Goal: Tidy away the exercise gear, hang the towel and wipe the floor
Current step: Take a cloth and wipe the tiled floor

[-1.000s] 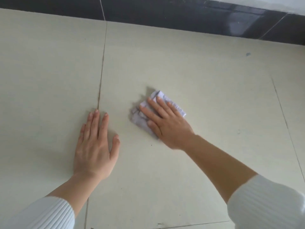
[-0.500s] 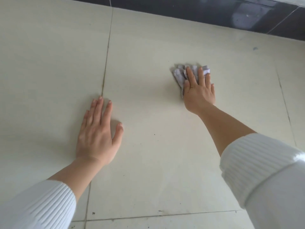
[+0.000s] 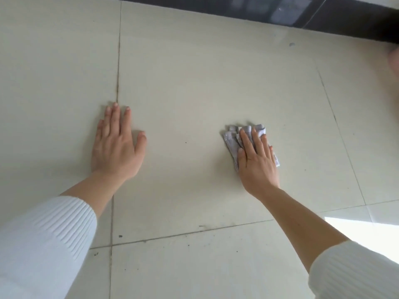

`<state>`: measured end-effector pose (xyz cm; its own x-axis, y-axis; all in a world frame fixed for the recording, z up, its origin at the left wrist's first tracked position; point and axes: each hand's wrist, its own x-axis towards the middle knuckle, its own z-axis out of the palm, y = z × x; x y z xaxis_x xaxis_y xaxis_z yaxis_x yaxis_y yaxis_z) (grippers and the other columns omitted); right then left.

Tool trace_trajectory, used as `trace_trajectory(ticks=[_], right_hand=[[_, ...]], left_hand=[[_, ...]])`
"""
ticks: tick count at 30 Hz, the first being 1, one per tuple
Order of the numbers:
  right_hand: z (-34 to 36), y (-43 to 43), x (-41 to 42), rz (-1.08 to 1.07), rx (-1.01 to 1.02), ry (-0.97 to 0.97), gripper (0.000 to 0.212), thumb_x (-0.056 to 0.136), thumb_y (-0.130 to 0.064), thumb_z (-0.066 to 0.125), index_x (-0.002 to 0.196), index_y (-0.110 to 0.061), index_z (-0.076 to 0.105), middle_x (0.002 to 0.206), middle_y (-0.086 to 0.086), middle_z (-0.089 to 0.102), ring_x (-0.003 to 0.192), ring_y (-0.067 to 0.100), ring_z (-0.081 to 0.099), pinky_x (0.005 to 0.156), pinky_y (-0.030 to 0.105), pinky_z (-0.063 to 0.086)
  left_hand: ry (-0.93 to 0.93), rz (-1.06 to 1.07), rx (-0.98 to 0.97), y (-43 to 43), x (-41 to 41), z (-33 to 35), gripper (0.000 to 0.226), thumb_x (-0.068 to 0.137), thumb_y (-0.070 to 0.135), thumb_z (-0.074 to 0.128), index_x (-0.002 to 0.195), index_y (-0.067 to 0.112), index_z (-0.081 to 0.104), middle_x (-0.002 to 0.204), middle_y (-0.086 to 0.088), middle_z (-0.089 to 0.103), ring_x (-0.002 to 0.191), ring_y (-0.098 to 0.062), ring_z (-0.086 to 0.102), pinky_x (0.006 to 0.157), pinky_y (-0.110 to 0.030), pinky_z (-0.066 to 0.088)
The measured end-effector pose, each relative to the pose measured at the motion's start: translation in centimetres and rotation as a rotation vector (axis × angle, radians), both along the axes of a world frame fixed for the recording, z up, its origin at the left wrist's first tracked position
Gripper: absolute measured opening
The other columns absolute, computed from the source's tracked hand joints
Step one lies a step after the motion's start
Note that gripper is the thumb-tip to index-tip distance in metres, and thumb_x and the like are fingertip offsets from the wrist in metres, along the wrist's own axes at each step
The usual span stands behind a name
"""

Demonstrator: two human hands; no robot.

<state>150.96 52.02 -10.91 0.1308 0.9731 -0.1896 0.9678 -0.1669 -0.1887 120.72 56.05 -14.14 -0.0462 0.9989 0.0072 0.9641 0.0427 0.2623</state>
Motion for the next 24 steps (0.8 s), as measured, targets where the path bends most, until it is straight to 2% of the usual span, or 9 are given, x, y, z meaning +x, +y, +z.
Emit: trace_trajectory(ticks=[4,8,10,12,14,15,17,20,24], right_hand=[[-0.5,-7.3,-1.0,0.066,0.003,0.019,0.050,0.103,-0.036,0.017,0.153,-0.034,0.013,0.161,-0.010,0.004,0.149,0.016,-0.003,0.118,0.029,-0.008],[0.0,-13.4,-2.9,0.153,-0.027,0.071,0.051,0.101,-0.035,0.015,0.152,-0.035,0.013,0.158,-0.017,0.002,0.148,0.016,-0.003,0.120,0.033,-0.004],[0.3,-16.3,-3.2,0.291,-0.035,0.070,0.051,0.102,-0.031,0.022,0.153,-0.032,0.018,0.159,-0.014,0.011,0.148,0.023,0.006,0.119,0.037,0.002],[0.4,-18.5,-2.6,0.550,-0.057,0.015,0.050,0.102,-0.030,0.025,0.153,-0.029,0.020,0.159,-0.010,0.018,0.147,0.028,0.014,0.117,0.040,0.009],[0.4,-17.6,-0.7,0.775,-0.053,-0.076,0.051,0.103,-0.035,0.019,0.153,-0.029,0.015,0.159,-0.008,0.016,0.147,0.025,0.014,0.116,0.039,0.012],[0.2,-16.3,0.1,0.818,-0.045,-0.112,0.051,0.103,-0.036,0.018,0.154,-0.029,0.014,0.160,-0.007,0.015,0.147,0.023,0.013,0.116,0.038,0.012],[0.2,-12.6,0.8,0.721,-0.054,-0.120,0.052,0.103,-0.038,0.017,0.154,-0.031,0.009,0.161,-0.007,0.010,0.148,0.019,0.009,0.118,0.036,0.011],[0.0,-6.7,0.0,0.427,-0.040,-0.023,0.050,0.103,-0.042,0.009,0.150,-0.040,-0.006,0.159,-0.017,-0.007,0.147,0.012,-0.010,0.121,0.035,0.002],[-0.7,0.4,-3.1,0.112,-0.023,0.038,0.052,0.104,-0.037,0.012,0.153,-0.032,-0.003,0.161,-0.012,-0.010,0.148,0.019,-0.013,0.119,0.036,-0.006]], left_hand=[[-0.031,-0.086,-0.065,-1.5,-0.4,0.1,0.072,0.091,0.045,0.020,0.152,0.007,0.016,0.160,-0.015,0.007,0.148,-0.027,0.003,0.120,-0.041,0.005],[-0.033,-0.122,-0.113,-5.6,-0.7,0.3,0.072,0.093,0.048,0.015,0.153,0.008,0.011,0.161,-0.012,0.002,0.148,-0.025,-0.002,0.119,-0.040,0.002],[-0.029,-0.154,-0.135,-7.6,-0.9,0.5,0.073,0.092,0.050,0.012,0.153,0.008,0.011,0.161,-0.012,0.001,0.148,-0.024,-0.003,0.119,-0.038,0.000],[-0.024,-0.160,-0.167,-9.2,-1.4,0.7,0.076,0.091,0.053,0.009,0.153,0.010,0.007,0.161,-0.011,-0.003,0.148,-0.023,-0.007,0.118,-0.036,-0.003],[-0.024,-0.124,-0.207,-10.3,-1.8,0.8,0.080,0.089,0.059,0.008,0.153,0.012,0.000,0.160,-0.011,-0.011,0.147,-0.022,-0.014,0.117,-0.034,-0.008],[-0.021,-0.086,-0.222,-10.7,-2.2,0.8,0.082,0.089,0.062,0.008,0.153,0.013,-0.003,0.160,-0.011,-0.014,0.147,-0.022,-0.016,0.117,-0.035,-0.009],[-0.011,0.000,-0.254,-11.5,-2.9,1.0,0.084,0.090,0.067,0.010,0.153,0.013,-0.007,0.159,-0.012,-0.019,0.146,-0.022,-0.020,0.118,-0.038,-0.009],[0.005,0.042,-0.288,-12.4,-4.0,1.3,0.090,0.084,0.073,0.003,0.152,0.016,-0.011,0.158,-0.010,-0.023,0.144,-0.020,-0.025,0.117,-0.037,-0.011],[-0.018,0.040,-0.308,-12.4,-4.0,1.5,0.089,0.082,0.070,0.004,0.152,0.017,-0.011,0.157,-0.011,-0.024,0.143,-0.020,-0.028,0.116,-0.037,-0.013]])
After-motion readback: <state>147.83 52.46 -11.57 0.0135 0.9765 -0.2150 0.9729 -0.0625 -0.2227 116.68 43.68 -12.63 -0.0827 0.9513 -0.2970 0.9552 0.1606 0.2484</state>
